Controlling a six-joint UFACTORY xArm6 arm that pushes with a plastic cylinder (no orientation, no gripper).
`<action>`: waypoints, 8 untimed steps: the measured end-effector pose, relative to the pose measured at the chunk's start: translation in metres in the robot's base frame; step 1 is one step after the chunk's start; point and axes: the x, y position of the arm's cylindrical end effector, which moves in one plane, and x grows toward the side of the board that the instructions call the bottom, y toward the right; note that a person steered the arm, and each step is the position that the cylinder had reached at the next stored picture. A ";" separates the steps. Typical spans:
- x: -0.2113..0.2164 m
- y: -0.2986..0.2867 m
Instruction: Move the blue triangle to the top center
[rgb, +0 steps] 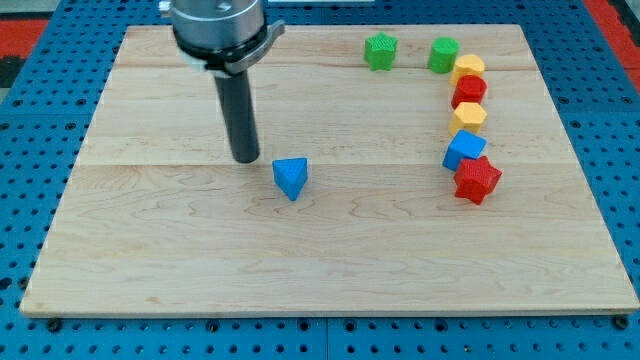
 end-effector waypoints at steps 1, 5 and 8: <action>0.082 0.024; -0.059 0.065; -0.101 0.065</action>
